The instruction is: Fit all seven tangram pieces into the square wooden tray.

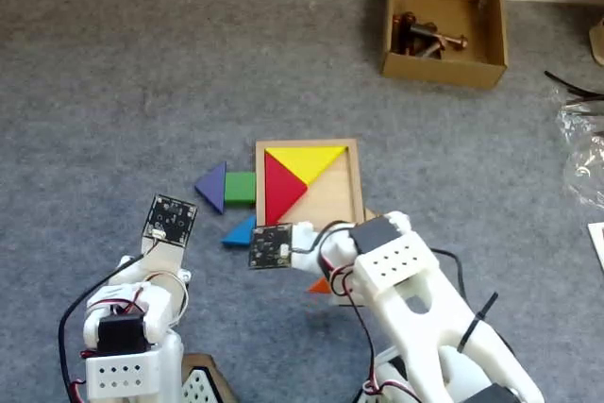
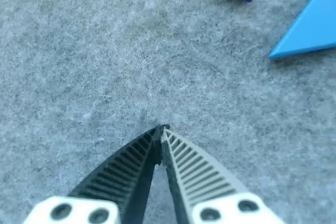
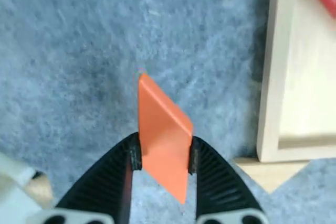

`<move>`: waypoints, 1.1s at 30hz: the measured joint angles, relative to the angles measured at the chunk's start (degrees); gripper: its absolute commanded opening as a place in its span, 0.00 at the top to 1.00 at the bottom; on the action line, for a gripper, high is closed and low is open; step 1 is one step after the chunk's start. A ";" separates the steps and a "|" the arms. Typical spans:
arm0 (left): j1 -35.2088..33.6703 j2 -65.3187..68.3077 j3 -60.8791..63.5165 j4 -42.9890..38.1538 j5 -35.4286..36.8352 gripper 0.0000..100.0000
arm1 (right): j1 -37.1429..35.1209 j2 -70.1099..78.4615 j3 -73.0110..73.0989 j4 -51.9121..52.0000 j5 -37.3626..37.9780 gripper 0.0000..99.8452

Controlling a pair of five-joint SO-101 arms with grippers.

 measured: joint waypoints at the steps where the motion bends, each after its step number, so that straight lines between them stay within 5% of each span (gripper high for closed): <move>1: 0.00 0.00 0.00 0.00 0.00 0.99 | 0.88 0.00 0.00 0.00 0.88 1.00; 15: 0.00 0.00 0.00 0.00 0.00 0.99 | 5.36 0.00 0.00 -11.08 10.99 0.99; 33: 0.00 0.00 0.00 0.00 0.00 0.99 | 7.30 0.09 1.67 -35.34 2.20 0.99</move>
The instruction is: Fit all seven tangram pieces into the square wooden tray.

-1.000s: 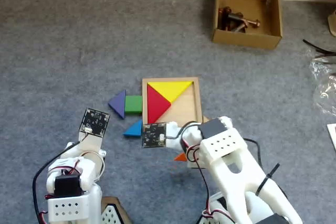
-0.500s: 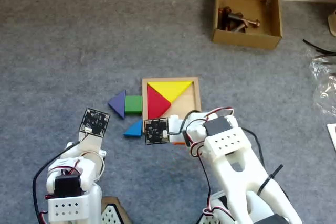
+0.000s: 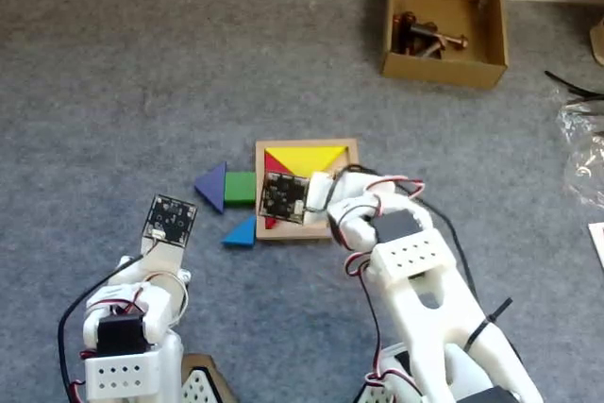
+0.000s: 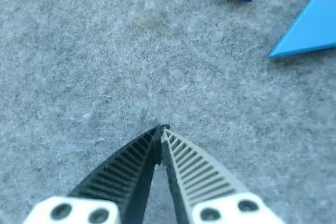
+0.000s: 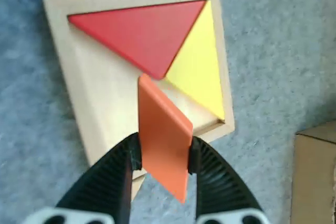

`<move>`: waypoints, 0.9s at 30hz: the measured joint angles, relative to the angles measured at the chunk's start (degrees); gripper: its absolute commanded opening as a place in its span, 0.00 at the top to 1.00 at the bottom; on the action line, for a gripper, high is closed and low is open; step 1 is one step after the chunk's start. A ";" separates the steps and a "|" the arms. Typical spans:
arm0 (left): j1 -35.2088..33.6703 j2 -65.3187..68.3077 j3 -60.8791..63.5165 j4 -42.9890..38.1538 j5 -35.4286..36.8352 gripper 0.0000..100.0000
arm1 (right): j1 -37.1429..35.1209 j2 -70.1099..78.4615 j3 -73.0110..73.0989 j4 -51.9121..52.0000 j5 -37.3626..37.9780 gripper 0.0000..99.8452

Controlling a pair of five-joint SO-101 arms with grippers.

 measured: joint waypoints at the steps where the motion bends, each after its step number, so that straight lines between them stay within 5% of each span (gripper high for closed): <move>1: 0.00 0.00 0.00 0.00 0.00 0.99 | 0.00 0.00 1.32 -2.37 -0.09 0.99; 14: 0.00 0.00 0.00 0.00 0.00 0.99 | 0.09 0.00 16.97 -31.82 -0.18 0.99; 27: 0.00 0.00 0.00 0.00 0.00 0.99 | 0.09 0.00 19.87 -36.22 2.81 0.92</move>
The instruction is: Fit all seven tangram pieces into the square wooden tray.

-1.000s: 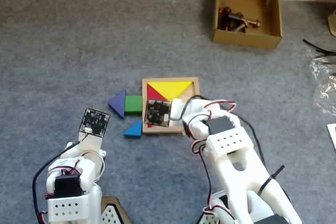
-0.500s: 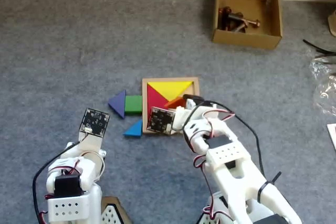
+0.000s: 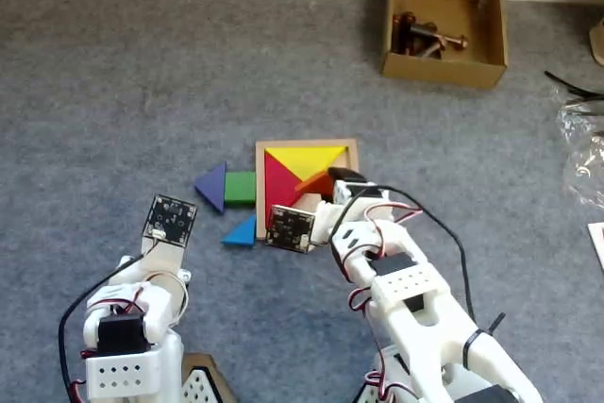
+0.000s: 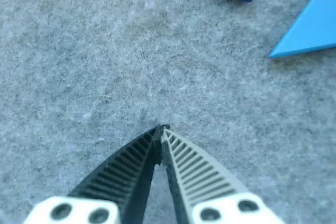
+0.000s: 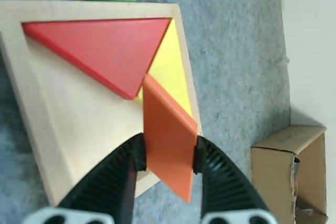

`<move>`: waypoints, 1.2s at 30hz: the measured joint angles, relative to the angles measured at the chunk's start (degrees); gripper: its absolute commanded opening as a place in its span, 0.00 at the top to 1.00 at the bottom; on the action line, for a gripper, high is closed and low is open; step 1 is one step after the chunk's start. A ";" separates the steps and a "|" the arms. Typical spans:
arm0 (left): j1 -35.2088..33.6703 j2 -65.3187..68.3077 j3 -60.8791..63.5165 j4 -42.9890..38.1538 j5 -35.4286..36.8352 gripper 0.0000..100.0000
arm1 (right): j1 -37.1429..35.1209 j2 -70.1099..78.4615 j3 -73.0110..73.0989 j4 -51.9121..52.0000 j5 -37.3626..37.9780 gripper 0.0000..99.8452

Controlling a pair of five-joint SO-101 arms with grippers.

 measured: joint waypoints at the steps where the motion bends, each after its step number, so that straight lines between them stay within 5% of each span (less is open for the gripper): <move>1: 0.00 0.00 0.00 0.00 0.00 0.99 | 0.00 0.00 0.00 0.00 0.00 0.92; 36: 0.00 0.00 0.00 0.00 0.00 0.99 | 6.51 0.00 0.00 0.00 -3.16 0.86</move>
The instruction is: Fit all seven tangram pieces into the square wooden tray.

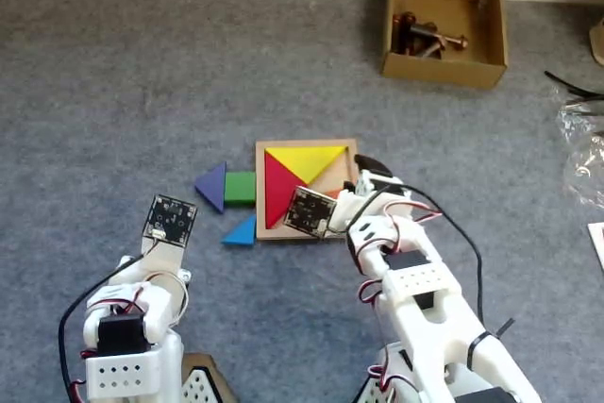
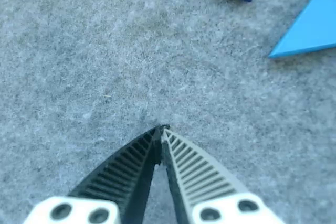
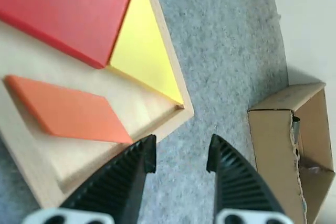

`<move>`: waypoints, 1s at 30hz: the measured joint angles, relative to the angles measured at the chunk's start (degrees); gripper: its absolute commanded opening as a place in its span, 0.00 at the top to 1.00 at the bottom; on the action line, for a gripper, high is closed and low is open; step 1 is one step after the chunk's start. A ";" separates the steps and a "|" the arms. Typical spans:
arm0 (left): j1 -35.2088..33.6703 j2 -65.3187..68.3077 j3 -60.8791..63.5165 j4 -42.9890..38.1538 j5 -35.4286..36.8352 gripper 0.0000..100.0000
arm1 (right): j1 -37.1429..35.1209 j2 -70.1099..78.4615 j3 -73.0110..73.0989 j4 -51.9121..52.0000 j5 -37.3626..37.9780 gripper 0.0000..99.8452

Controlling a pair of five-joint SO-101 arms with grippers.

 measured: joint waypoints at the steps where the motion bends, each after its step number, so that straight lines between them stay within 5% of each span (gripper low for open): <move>1: 0.00 0.00 0.00 0.00 0.00 0.99 | 0.18 0.00 0.00 0.00 -0.79 0.88; 5: 0.00 0.00 0.00 0.00 0.00 0.99 | 0.18 0.00 0.00 0.00 -8.70 1.00; 11: 0.00 0.00 0.00 0.00 0.00 0.99 | 0.18 0.00 0.00 1.41 -13.98 0.99; 19: 0.00 0.00 0.00 0.00 0.00 0.99 | 0.18 0.00 -8.53 26.81 -28.84 0.99; 30: 0.00 0.00 0.00 0.00 0.00 0.99 | -1.14 0.00 -28.40 53.54 -31.12 0.99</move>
